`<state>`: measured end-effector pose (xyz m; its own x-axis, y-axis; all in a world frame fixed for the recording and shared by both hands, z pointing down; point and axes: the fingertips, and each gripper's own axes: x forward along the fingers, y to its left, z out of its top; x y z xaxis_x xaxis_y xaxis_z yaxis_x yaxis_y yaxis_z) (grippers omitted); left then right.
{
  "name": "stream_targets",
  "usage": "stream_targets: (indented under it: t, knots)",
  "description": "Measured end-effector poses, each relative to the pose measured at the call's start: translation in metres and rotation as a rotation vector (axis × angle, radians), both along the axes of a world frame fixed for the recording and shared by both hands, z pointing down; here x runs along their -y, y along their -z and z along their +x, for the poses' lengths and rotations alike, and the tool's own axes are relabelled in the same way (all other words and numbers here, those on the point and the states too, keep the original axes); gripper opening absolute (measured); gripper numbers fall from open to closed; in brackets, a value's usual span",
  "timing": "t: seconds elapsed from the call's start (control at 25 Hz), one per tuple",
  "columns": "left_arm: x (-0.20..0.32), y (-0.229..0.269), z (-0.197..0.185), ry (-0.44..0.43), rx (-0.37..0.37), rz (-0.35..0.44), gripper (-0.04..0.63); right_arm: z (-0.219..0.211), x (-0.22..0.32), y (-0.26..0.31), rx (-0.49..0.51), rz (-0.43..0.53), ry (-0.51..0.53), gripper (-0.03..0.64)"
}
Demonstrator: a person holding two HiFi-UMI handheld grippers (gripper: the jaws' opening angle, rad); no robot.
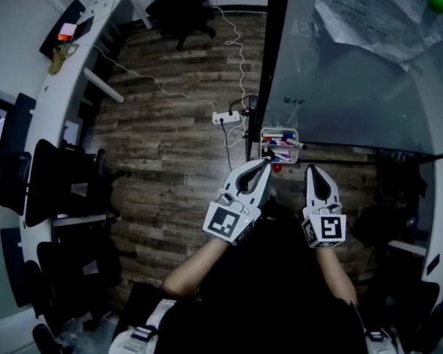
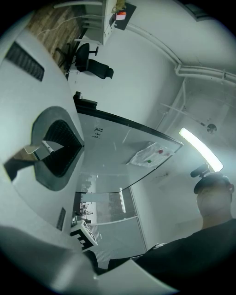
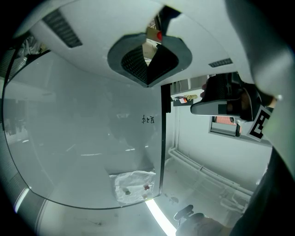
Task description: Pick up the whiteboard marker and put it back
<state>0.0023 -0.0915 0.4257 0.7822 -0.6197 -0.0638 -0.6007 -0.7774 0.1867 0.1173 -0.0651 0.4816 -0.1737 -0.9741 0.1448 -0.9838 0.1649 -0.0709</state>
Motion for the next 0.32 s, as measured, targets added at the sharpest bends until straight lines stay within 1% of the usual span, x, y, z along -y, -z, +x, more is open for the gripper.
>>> stream_targets:
  t: [0.08,0.32]
  knots:
    - [0.0024,0.0007,-0.0021,0.011,0.010,0.001,0.008,-0.0009,0.0010,0.0004,0.000,0.002,0.002,0.014]
    - [0.0038,-0.0009,-0.0053,0.016,0.003,0.004,0.008,-0.0015,0.0027,0.0005,-0.003,0.006,-0.001,0.014]
